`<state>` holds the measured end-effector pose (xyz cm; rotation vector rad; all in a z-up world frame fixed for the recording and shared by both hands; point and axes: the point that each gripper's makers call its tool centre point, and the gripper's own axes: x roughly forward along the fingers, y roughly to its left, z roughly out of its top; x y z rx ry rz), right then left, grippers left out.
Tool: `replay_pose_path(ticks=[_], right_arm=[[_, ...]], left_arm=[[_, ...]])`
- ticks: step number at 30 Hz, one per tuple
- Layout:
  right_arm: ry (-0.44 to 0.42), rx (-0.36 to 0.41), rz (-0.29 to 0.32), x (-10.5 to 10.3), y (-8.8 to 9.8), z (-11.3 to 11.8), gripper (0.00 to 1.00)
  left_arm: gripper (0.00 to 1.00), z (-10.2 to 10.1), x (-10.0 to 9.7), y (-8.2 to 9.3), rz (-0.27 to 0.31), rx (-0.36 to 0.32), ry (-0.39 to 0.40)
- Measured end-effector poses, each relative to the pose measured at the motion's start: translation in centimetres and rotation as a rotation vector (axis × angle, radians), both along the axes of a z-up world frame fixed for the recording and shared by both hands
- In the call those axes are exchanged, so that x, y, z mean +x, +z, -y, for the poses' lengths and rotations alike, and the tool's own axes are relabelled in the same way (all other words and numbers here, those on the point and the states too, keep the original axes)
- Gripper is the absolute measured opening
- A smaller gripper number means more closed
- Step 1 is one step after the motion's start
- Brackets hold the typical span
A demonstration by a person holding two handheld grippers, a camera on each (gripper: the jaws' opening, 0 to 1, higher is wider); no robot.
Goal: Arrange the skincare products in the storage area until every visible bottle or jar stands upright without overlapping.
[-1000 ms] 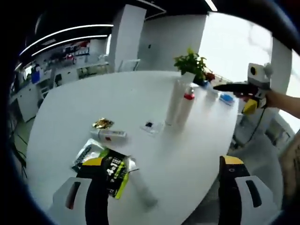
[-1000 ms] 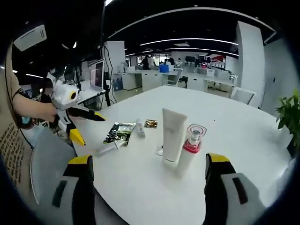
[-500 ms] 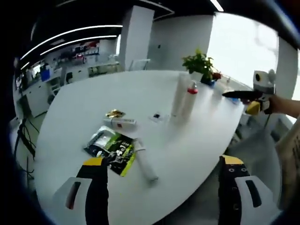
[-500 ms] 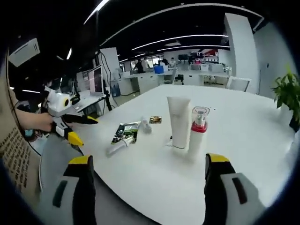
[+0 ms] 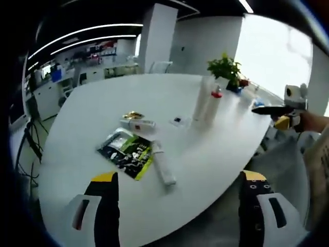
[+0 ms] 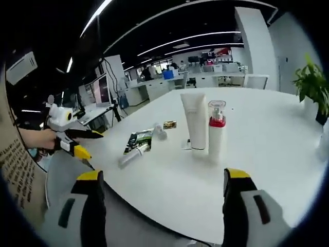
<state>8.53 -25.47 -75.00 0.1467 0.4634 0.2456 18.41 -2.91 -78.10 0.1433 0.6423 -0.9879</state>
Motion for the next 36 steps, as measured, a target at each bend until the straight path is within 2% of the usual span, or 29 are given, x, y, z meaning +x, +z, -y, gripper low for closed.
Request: replay_pose_path(ticks=[15,23,30,36], right_arm=[[-0.006,0.016,0.002,0.2,-0.2,0.2,0.94],[-0.024,0.025,-0.001,0.4,-0.6,0.9,0.93],[-0.052,0.033,-0.005,0.5,-0.9,1.8,0.92],[-0.073,0.039,-0.012,0.4,-1.4,2.1,0.92]], left_arm=[[0.94,1.2,0.4,-0.5,-0.009,0.028,-0.019],[0.82,2.0,1.4,-2.3,-0.054,0.121,-0.007],[0.77,2.6,2.0,-3.9,-0.094,0.182,-0.006],[0.72,3.2,2.2,-5.5,-0.133,0.247,-0.036]])
